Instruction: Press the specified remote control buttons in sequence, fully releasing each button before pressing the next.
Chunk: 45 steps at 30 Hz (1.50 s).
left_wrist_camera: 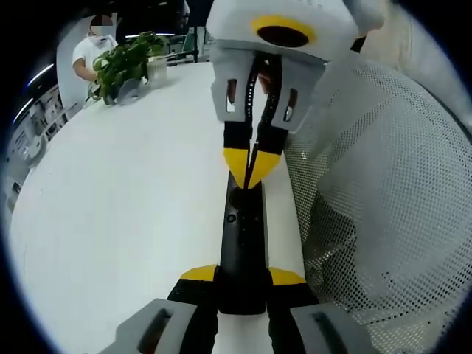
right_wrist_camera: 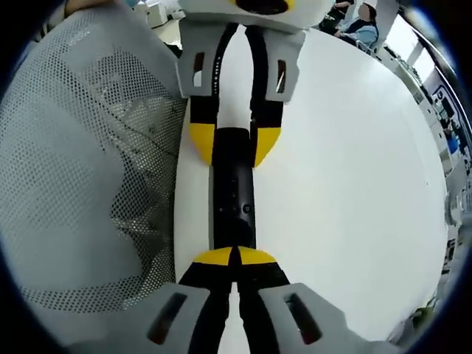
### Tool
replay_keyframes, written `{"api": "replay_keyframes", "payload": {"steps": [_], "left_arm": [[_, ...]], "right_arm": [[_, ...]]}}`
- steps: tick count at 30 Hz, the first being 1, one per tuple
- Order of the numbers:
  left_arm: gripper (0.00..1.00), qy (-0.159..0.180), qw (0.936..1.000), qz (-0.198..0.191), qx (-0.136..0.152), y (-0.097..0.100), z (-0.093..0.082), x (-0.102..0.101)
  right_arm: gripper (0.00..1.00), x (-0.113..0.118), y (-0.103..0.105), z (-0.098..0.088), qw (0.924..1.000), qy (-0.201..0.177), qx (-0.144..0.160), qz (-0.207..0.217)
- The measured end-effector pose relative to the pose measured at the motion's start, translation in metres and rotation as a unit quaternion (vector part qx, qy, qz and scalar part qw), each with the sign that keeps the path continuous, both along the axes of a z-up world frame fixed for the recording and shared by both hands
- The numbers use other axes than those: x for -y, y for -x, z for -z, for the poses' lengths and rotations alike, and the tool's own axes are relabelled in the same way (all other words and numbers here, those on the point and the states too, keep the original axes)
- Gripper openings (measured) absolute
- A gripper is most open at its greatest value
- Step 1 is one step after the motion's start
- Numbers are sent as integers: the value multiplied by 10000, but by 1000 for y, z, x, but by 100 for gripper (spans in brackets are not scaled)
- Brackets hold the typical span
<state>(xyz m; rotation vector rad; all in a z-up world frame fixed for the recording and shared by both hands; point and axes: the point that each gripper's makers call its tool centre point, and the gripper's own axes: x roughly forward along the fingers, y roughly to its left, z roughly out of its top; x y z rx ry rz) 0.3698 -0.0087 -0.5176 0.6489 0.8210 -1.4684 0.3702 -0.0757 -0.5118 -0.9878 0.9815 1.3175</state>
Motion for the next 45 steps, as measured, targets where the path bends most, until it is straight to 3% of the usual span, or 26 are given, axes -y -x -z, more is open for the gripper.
{"api": "replay_keyframes", "payload": {"steps": [6, 8, 14, 20, 32, 36, 45], "left_arm": [[24, -13, 10000, 5, 1, 0, 0, 0], [24, -12, 10000, 6, 2, 0, 0, 0], [24, -10, 10000, 7, 0, 0, 0, 0], [24, -11, 10000, 6, 1, 0, 0, 0], [24, -4, 10000, 3, -10, 0, 0, 0], [24, -10, 10000, 10, -7, 0, 0, 0], [24, -11, 10000, 11, -6, 0, 0, 0]], "right_arm": [[0, 0, -1, 0, 10000, 44, -25, 45], [0, 0, -1, 0, 9994, -145, -169, 263], [0, 0, -2, -1, 9975, -562, -126, 411], [0, -5, -2, -1, 9985, -400, -199, 326], [0, -13, -1, 0, 9993, -337, 44, -135], [0, -13, -2, 0, 9994, -312, 73, -133], [0, -17, -3, -1, 9974, -693, 33, 168]]}}
